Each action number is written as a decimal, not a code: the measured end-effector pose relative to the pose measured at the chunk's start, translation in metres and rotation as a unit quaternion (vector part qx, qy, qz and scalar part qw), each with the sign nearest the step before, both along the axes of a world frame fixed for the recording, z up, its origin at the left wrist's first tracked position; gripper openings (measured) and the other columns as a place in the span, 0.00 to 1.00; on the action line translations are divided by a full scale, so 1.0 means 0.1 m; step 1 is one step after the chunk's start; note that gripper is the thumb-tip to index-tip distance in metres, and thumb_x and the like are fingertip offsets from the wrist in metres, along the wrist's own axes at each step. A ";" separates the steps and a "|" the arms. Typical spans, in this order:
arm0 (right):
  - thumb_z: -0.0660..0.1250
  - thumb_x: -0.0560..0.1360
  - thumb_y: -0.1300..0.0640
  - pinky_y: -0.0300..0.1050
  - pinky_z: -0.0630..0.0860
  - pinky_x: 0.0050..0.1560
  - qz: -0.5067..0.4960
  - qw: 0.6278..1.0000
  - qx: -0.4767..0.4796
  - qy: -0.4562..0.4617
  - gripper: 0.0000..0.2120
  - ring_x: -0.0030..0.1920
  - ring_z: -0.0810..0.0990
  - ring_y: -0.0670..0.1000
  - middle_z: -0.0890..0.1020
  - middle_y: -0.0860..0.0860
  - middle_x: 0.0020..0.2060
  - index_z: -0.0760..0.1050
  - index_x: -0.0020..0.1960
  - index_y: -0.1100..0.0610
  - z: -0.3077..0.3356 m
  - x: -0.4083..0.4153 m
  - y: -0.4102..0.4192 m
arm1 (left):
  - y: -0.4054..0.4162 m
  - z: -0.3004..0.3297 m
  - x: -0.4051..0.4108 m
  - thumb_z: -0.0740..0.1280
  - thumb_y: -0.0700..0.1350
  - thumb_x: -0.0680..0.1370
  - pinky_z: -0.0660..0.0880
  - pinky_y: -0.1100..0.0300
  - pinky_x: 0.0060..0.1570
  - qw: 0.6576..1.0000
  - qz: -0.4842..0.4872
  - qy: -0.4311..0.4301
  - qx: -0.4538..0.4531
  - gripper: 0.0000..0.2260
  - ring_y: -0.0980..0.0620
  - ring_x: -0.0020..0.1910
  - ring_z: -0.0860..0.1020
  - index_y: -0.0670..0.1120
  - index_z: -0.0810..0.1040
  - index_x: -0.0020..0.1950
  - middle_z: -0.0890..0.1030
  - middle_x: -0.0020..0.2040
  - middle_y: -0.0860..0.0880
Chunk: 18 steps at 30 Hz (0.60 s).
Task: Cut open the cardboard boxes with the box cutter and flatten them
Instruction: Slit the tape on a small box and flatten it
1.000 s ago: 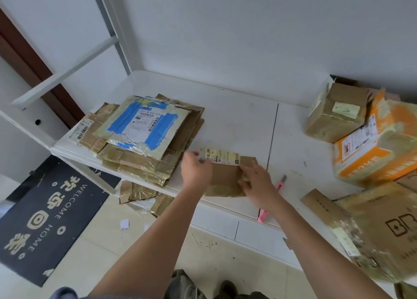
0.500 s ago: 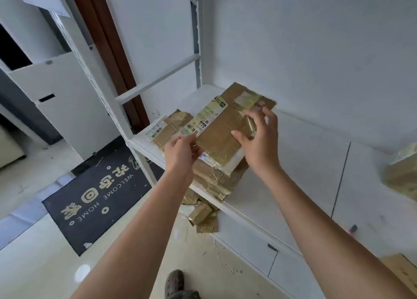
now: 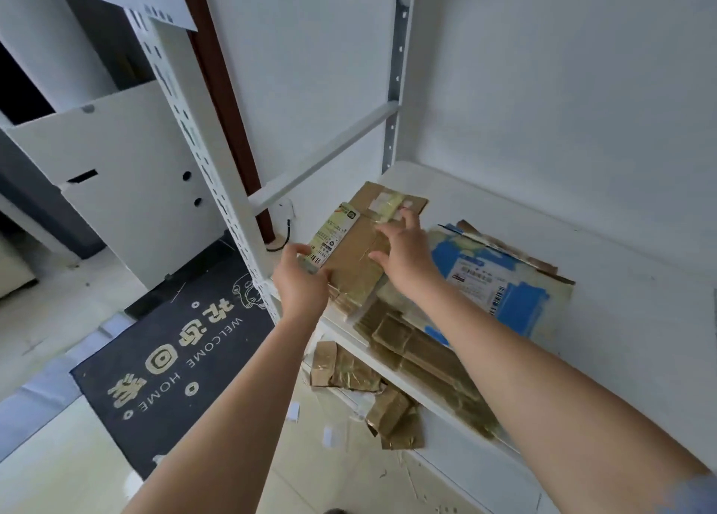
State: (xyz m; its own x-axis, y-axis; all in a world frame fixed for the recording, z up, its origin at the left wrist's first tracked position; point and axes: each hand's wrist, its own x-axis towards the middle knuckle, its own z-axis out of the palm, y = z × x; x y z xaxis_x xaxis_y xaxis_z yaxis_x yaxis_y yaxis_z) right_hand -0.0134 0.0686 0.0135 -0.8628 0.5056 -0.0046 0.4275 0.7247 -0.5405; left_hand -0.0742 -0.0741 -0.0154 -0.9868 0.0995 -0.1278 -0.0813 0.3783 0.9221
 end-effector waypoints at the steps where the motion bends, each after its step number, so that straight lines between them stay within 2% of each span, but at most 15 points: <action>1: 0.69 0.78 0.56 0.52 0.67 0.72 -0.004 1.000 0.006 -0.022 0.25 0.73 0.63 0.58 0.55 0.55 0.77 0.69 0.73 0.55 -0.06 -0.08 -0.02 | 0.00 -0.09 -0.08 0.71 0.35 0.76 0.67 0.71 0.22 1.000 -0.011 0.001 -0.025 0.15 0.58 0.35 0.73 0.49 0.71 0.56 0.76 0.52 0.45; 3: 0.67 0.79 0.57 0.53 0.68 0.70 -0.009 0.997 0.020 -0.067 0.24 0.72 0.62 0.59 0.53 0.56 0.78 0.68 0.74 0.55 -0.19 -0.22 -0.06 | -0.01 -0.23 -0.20 0.72 0.36 0.75 0.68 0.68 0.29 0.997 -0.036 -0.002 -0.062 0.16 0.58 0.38 0.72 0.47 0.71 0.58 0.74 0.57 0.44; 5: 0.66 0.80 0.56 0.53 0.68 0.69 -0.009 0.993 0.041 -0.108 0.22 0.71 0.63 0.60 0.54 0.57 0.77 0.69 0.73 0.55 -0.29 -0.30 -0.10 | -0.03 -0.34 -0.29 0.74 0.40 0.74 0.75 0.59 0.44 0.989 -0.076 0.004 -0.123 0.19 0.51 0.46 0.74 0.46 0.73 0.62 0.70 0.61 0.43; 7: 0.67 0.80 0.54 0.54 0.68 0.68 0.000 0.986 0.077 -0.151 0.23 0.69 0.64 0.61 0.58 0.59 0.75 0.68 0.73 0.55 -0.39 -0.35 -0.12 | -0.05 -0.44 -0.34 0.76 0.46 0.73 0.71 0.48 0.62 0.961 -0.123 0.049 -0.242 0.24 0.42 0.60 0.70 0.47 0.74 0.66 0.64 0.64 0.43; 8: 0.67 0.79 0.53 0.54 0.67 0.68 0.006 0.981 0.092 -0.172 0.24 0.69 0.64 0.62 0.60 0.60 0.73 0.68 0.73 0.56 -0.44 -0.36 -0.13 | -0.07 -0.48 -0.36 0.76 0.48 0.72 0.66 0.46 0.66 0.941 -0.148 0.091 -0.290 0.25 0.41 0.65 0.65 0.48 0.75 0.67 0.62 0.68 0.44; 11: 0.67 0.79 0.47 0.56 0.67 0.67 0.021 0.961 0.125 -0.246 0.25 0.71 0.61 0.61 0.68 0.58 0.69 0.69 0.72 0.54 -0.55 -0.39 -0.14 | -0.13 -0.60 -0.40 0.74 0.48 0.74 0.52 0.44 0.74 0.891 -0.258 0.185 -0.324 0.26 0.45 0.76 0.55 0.51 0.72 0.72 0.60 0.77 0.47; 14: 0.63 0.80 0.45 0.58 0.61 0.70 0.050 0.940 0.167 -0.292 0.23 0.74 0.57 0.60 0.73 0.55 0.68 0.69 0.72 0.51 -0.62 -0.41 -0.11 | -0.18 -0.70 -0.44 0.66 0.48 0.80 0.43 0.45 0.76 0.870 -0.329 0.156 -0.332 0.26 0.48 0.79 0.50 0.54 0.64 0.77 0.55 0.80 0.49; 18: 0.58 0.82 0.45 0.61 0.50 0.75 0.066 0.927 0.179 -0.322 0.21 0.77 0.52 0.59 0.72 0.56 0.71 0.67 0.73 0.51 -0.60 -0.45 -0.07 | -0.15 -0.72 -0.44 0.62 0.48 0.82 0.41 0.43 0.76 0.848 -0.342 0.153 -0.376 0.26 0.47 0.80 0.49 0.54 0.58 0.79 0.53 0.81 0.49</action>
State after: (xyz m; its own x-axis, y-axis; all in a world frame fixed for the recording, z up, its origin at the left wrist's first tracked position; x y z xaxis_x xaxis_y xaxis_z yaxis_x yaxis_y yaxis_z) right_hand -0.0588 0.0613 -0.0461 -0.7940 0.4646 -0.3921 0.4734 0.8771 0.0808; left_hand -0.1179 -0.0888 -0.0872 -0.7293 0.6658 -0.1575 0.5934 0.7302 0.3386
